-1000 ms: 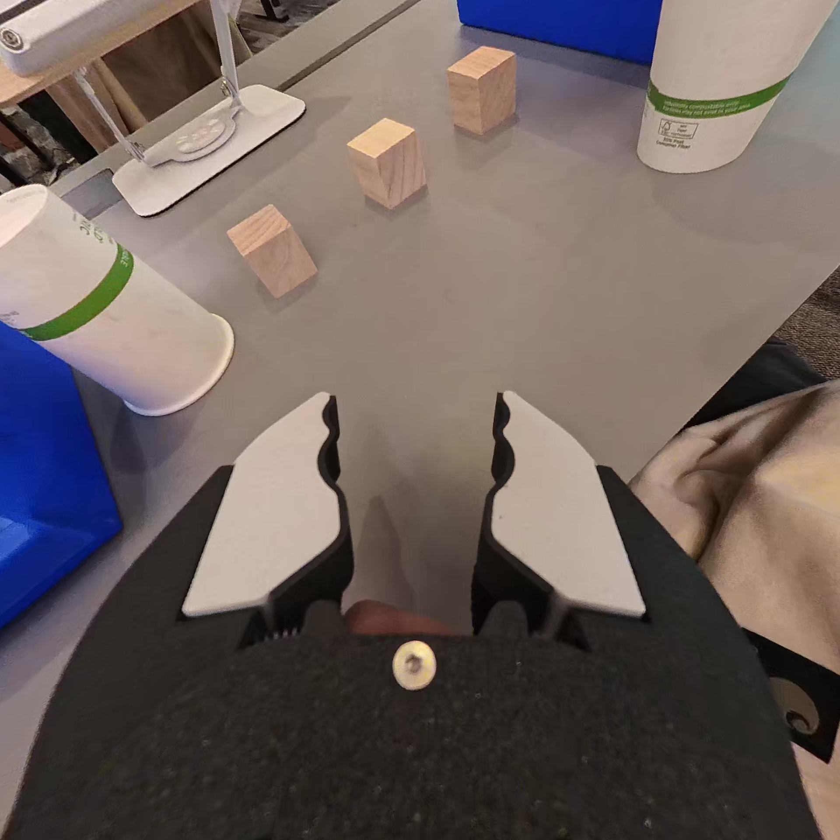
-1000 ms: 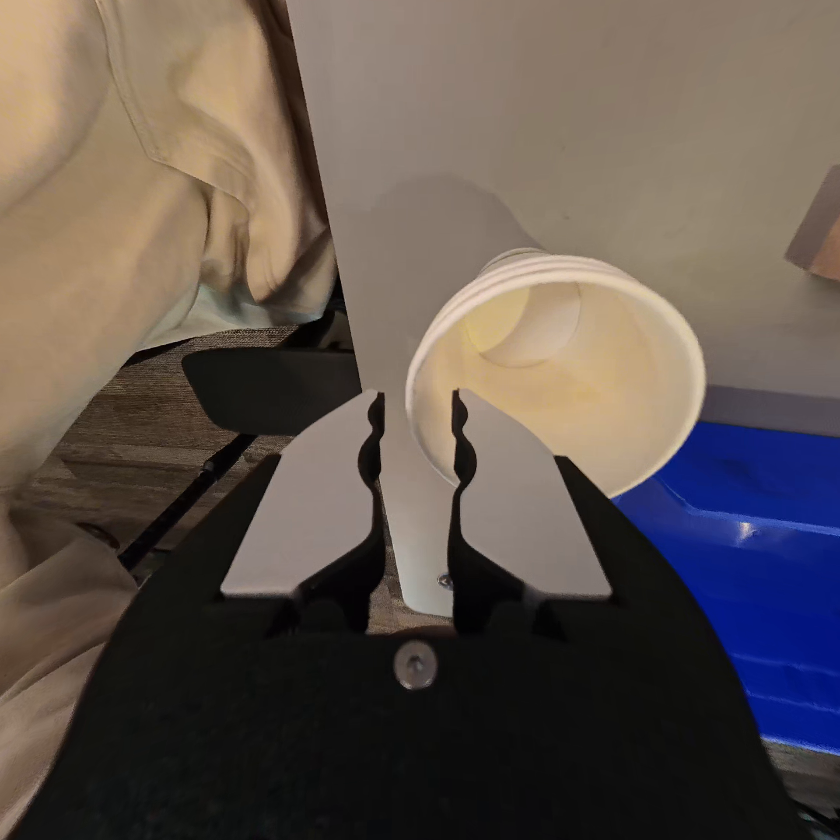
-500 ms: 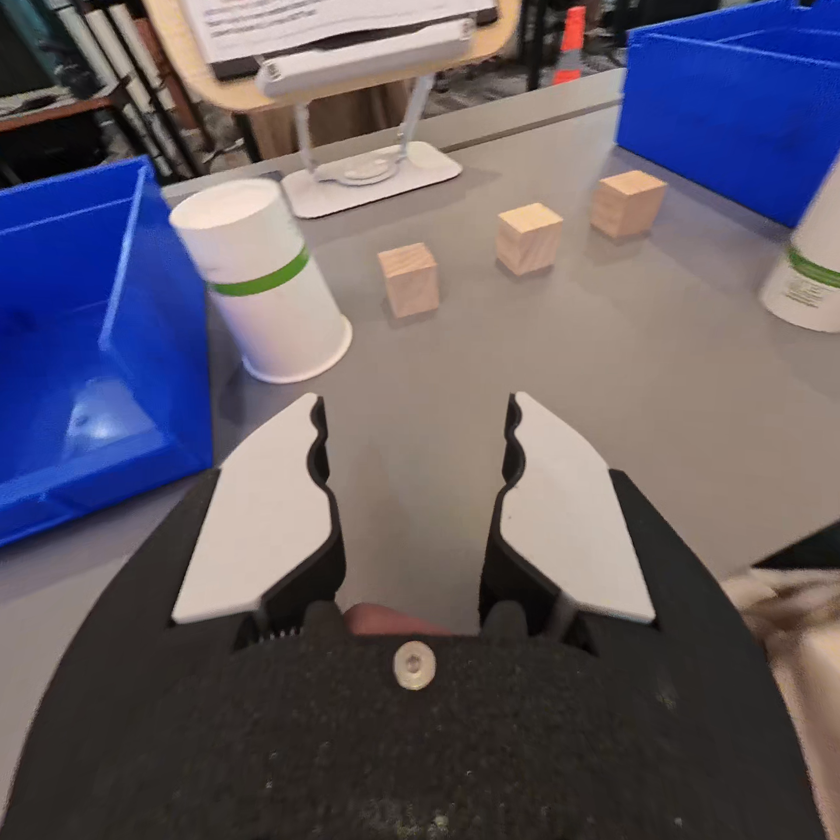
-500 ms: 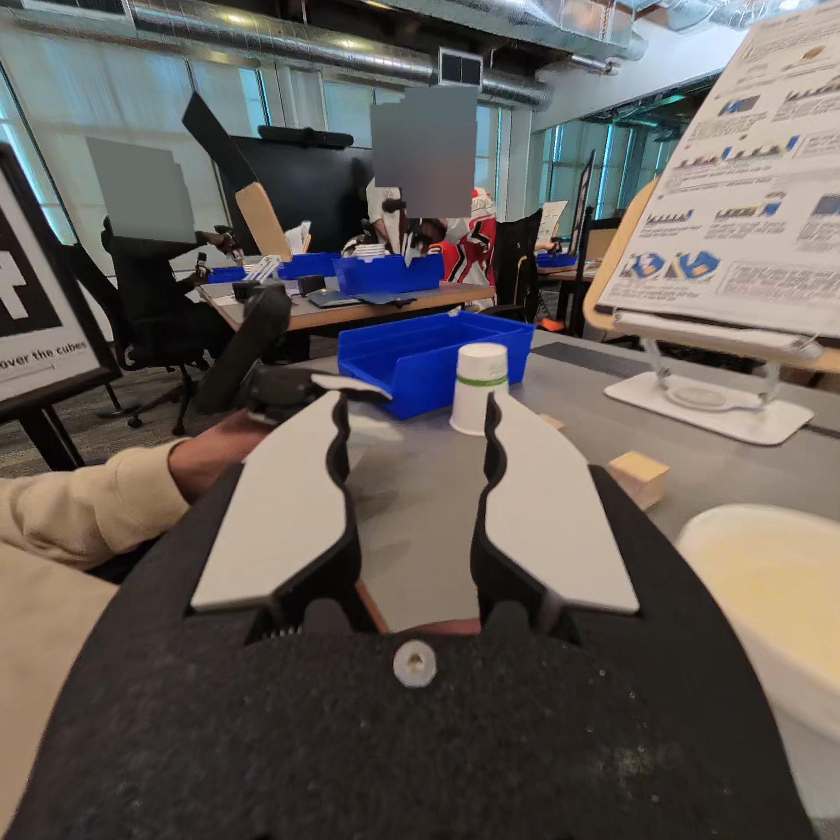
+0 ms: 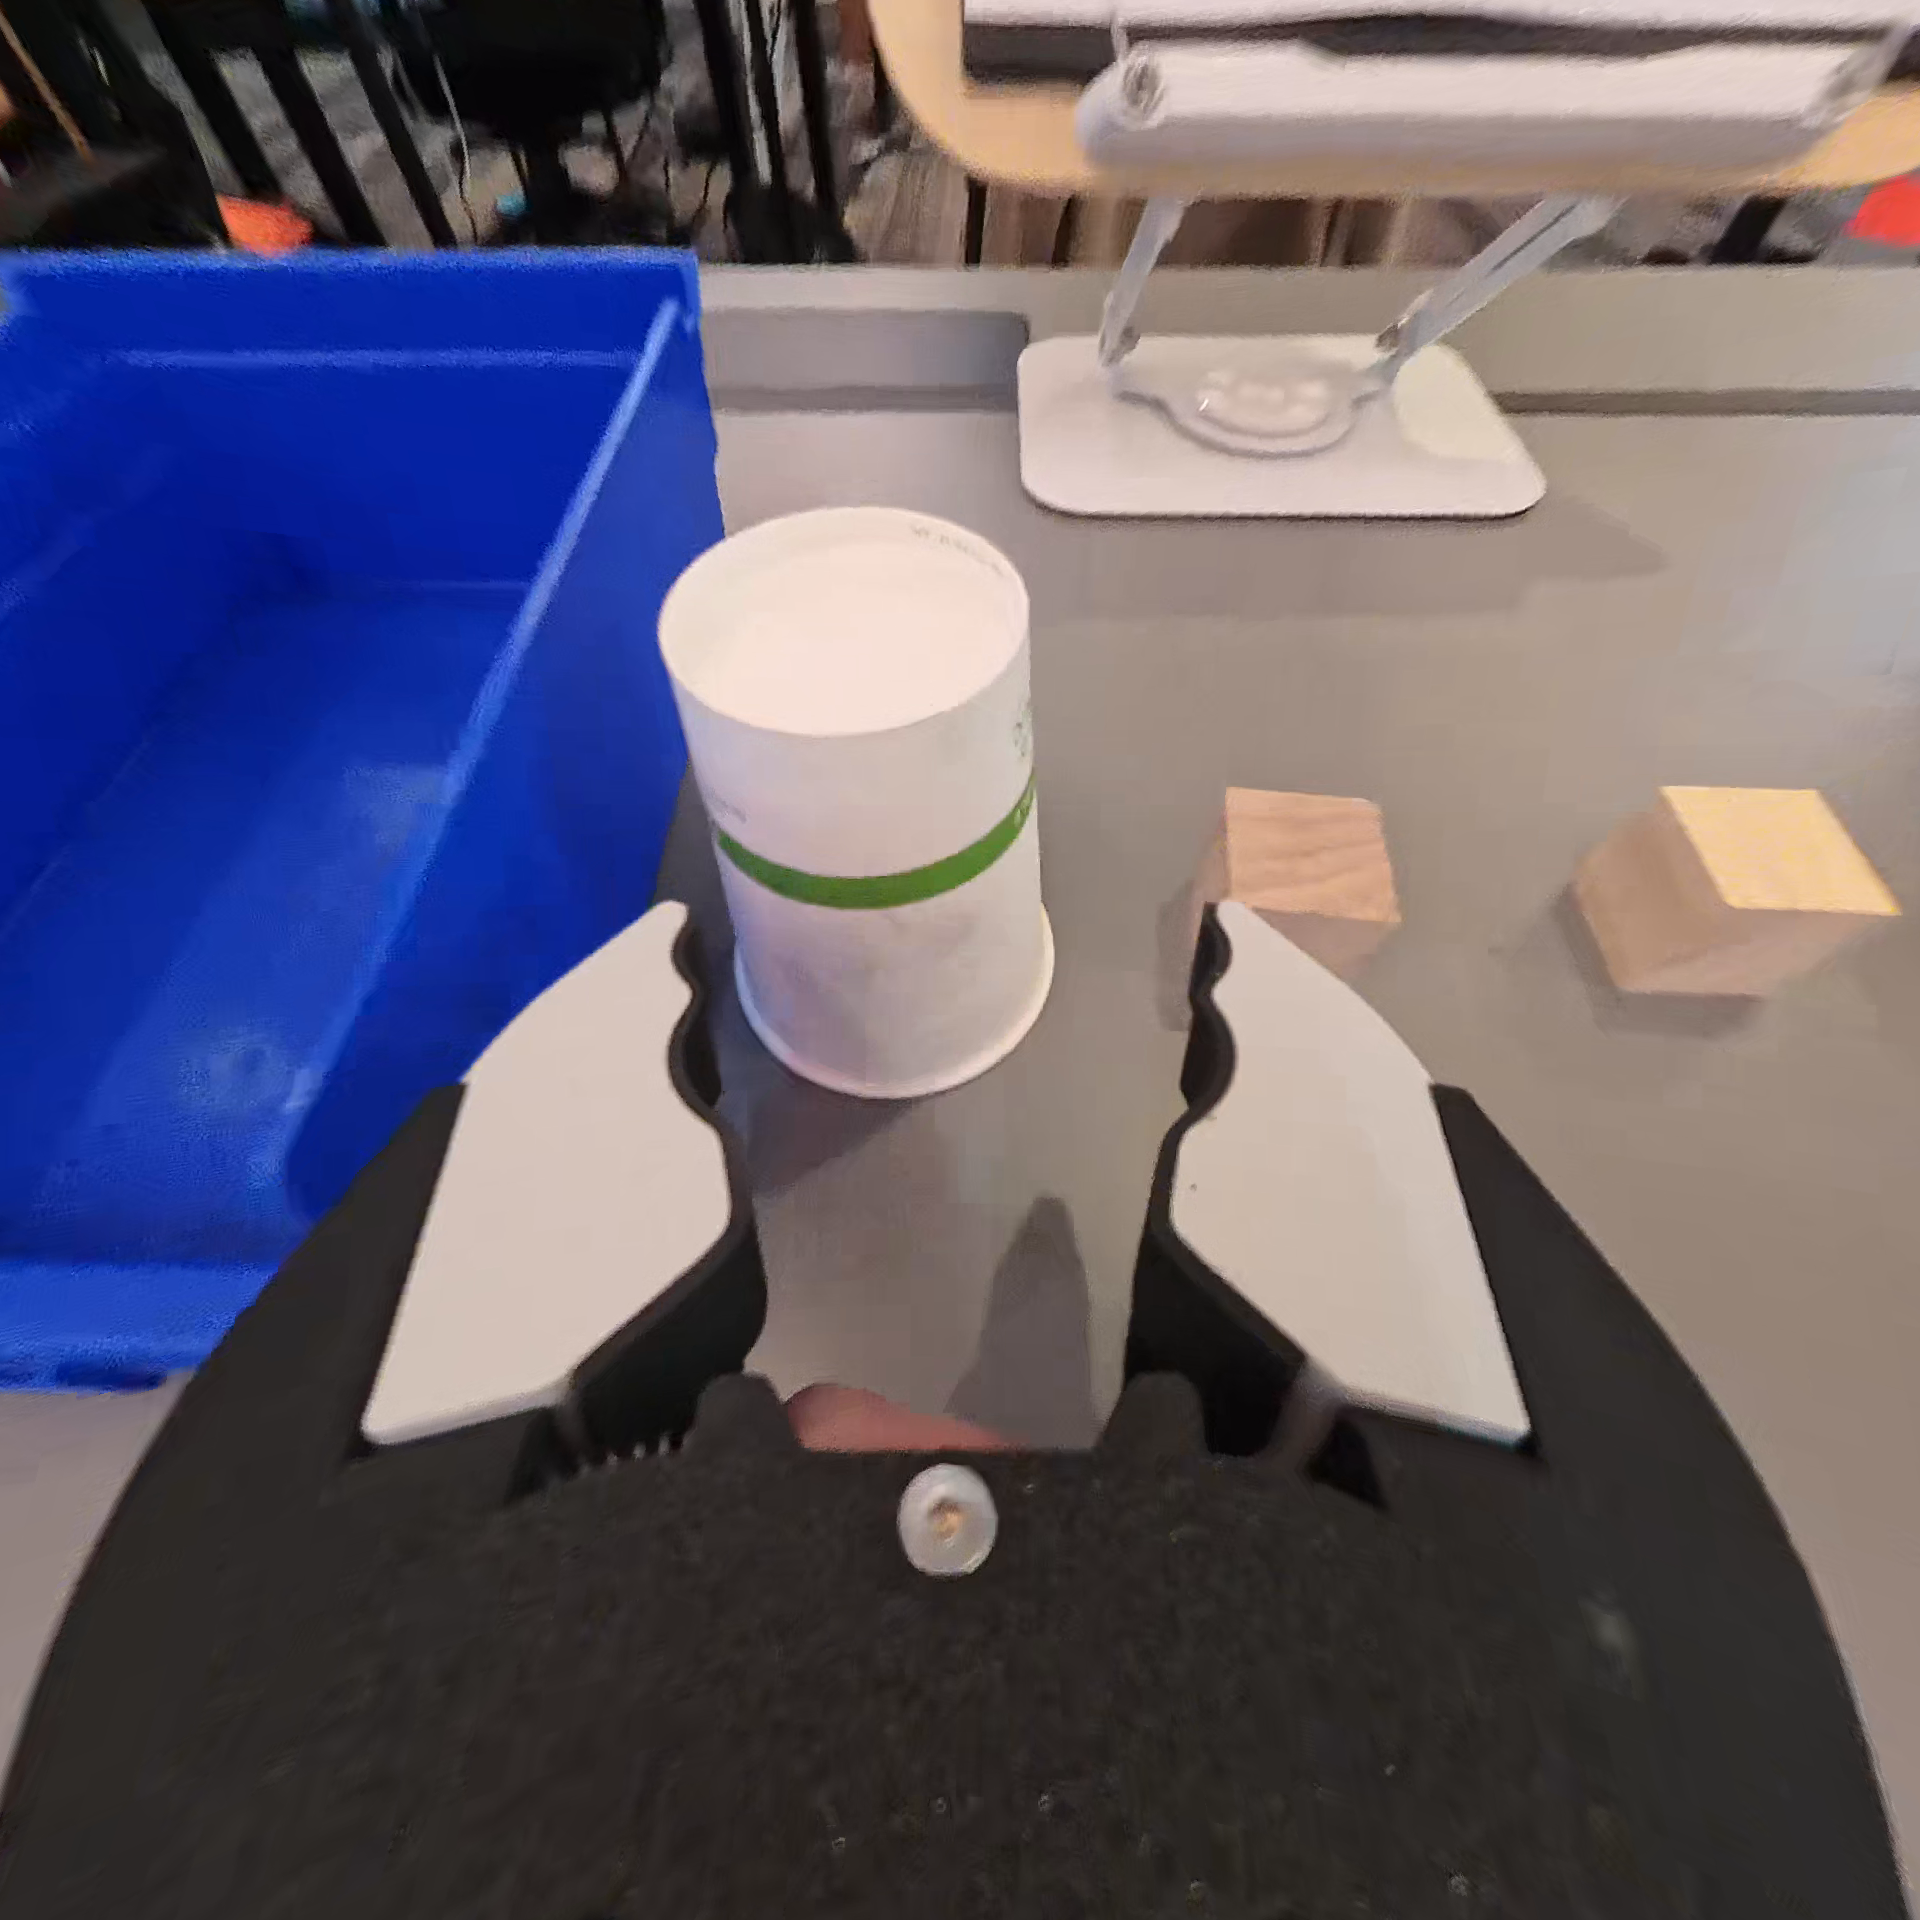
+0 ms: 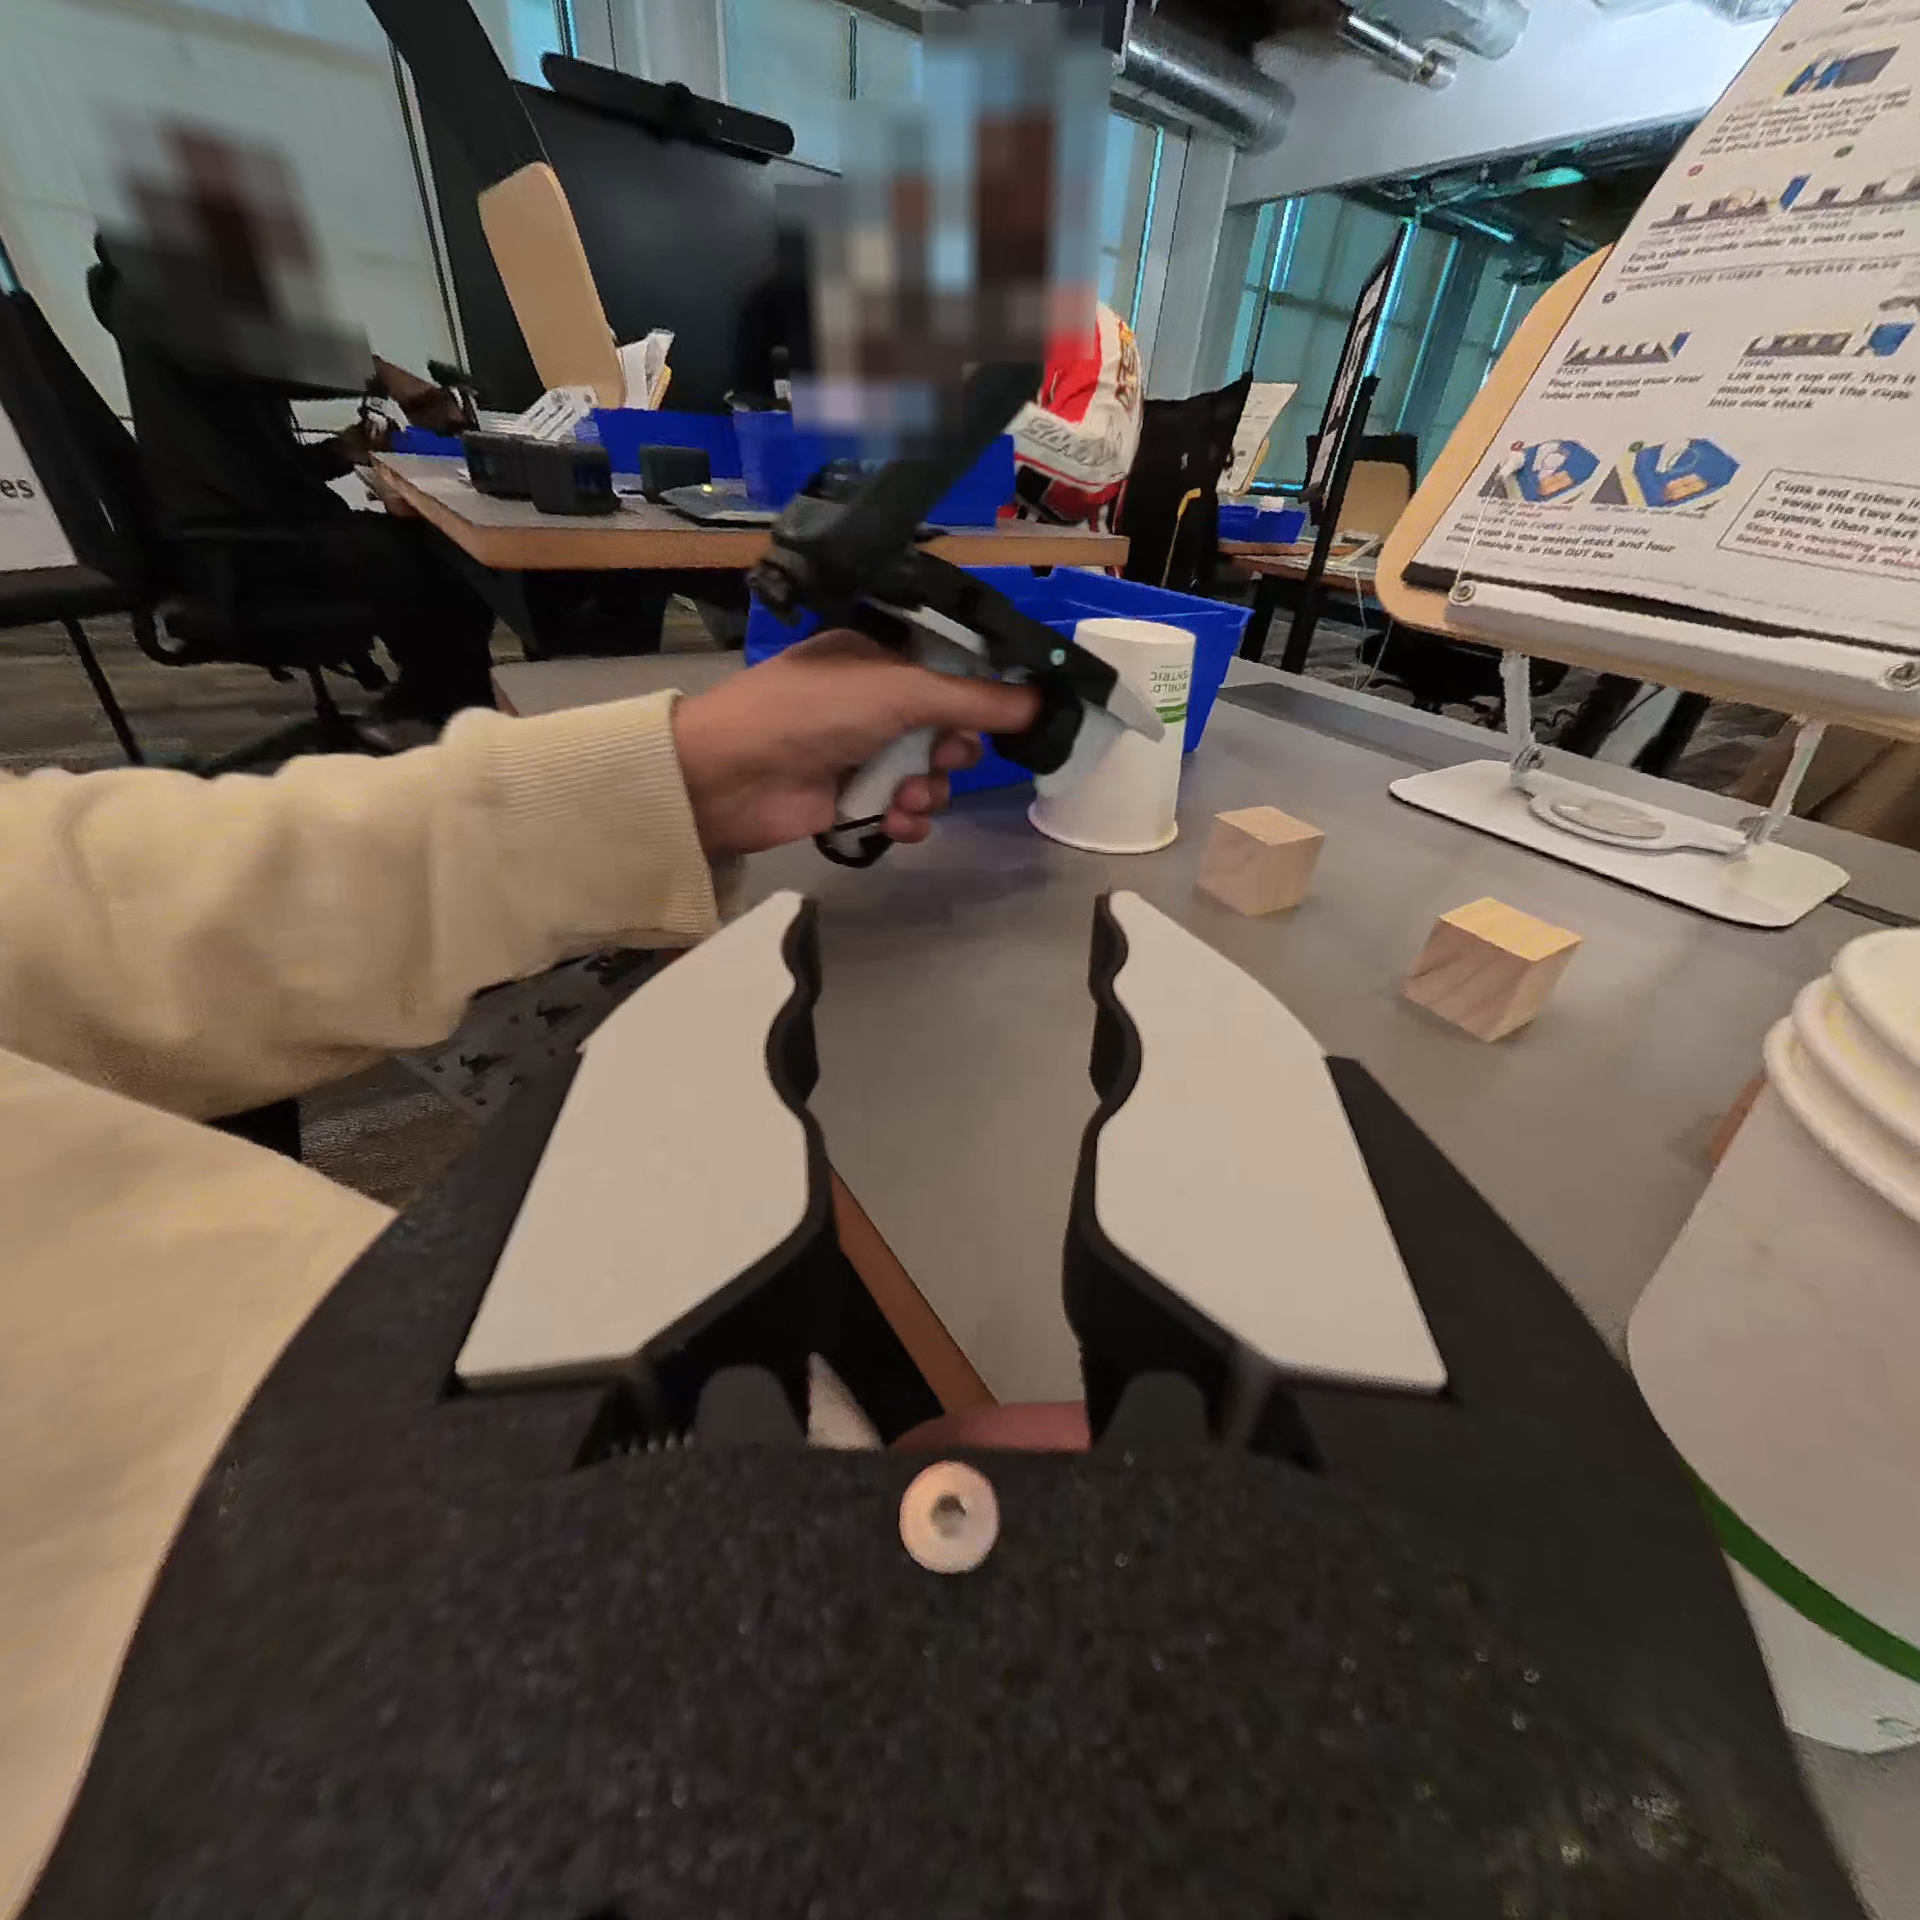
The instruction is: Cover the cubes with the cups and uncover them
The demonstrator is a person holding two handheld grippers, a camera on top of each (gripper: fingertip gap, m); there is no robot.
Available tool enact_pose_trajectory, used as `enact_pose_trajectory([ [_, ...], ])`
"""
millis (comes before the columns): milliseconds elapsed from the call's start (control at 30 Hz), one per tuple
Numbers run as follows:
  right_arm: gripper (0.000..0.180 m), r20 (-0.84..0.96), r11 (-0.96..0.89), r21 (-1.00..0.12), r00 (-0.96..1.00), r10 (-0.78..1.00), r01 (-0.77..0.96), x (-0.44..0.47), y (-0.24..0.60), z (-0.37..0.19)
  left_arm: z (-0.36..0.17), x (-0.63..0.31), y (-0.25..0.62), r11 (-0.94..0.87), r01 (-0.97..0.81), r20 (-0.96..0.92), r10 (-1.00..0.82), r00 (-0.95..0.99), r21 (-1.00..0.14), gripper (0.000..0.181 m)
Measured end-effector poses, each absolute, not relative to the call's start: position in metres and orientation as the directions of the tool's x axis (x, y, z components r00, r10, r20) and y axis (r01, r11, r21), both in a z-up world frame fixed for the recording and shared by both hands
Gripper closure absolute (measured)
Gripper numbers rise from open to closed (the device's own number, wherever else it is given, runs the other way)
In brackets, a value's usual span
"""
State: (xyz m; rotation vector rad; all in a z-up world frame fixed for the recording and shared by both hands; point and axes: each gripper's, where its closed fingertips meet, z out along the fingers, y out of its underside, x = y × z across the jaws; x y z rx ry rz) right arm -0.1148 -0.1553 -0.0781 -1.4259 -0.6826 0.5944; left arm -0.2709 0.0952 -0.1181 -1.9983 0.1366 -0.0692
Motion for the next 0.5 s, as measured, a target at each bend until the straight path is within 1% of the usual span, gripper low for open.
enact_pose_trajectory([
  [100,0.130,0.040,0.037,-0.999,0.677,0.735,0.019,-0.112,-0.152,-0.080,-0.129,-0.280,0.116,-0.454,-0.008,0.016,-0.048,0.999,-0.891,0.090],
  [200,0.130,0.002,0.001,-1.000,0.657,0.754,0.002,-0.115,-0.151,-0.083,-0.138,-0.284,0.129,-0.488,0.034,0.047,-0.015,0.999,-0.872,0.089],
  [267,0.130,-0.018,-0.026,-1.000,0.644,0.764,0.003,-0.119,-0.151,-0.089,-0.134,-0.286,0.139,-0.468,0.064,0.068,0.007,0.998,-0.881,0.090],
  [300,0.130,-0.021,-0.035,-0.999,0.641,0.768,0.010,-0.121,-0.150,-0.092,-0.130,-0.287,0.144,-0.452,0.070,0.072,0.012,0.997,-0.889,0.089],
  [400,0.130,-0.015,-0.046,-0.998,0.643,0.766,0.032,-0.123,-0.148,-0.097,-0.127,-0.281,0.155,-0.451,0.035,0.048,-0.017,0.999,-0.892,0.100],
  [500,0.131,-0.019,-0.049,-0.998,0.652,0.758,0.028,-0.119,-0.145,-0.097,-0.125,-0.279,0.155,-0.455,0.039,0.067,-0.045,0.997,-0.890,0.101],
])
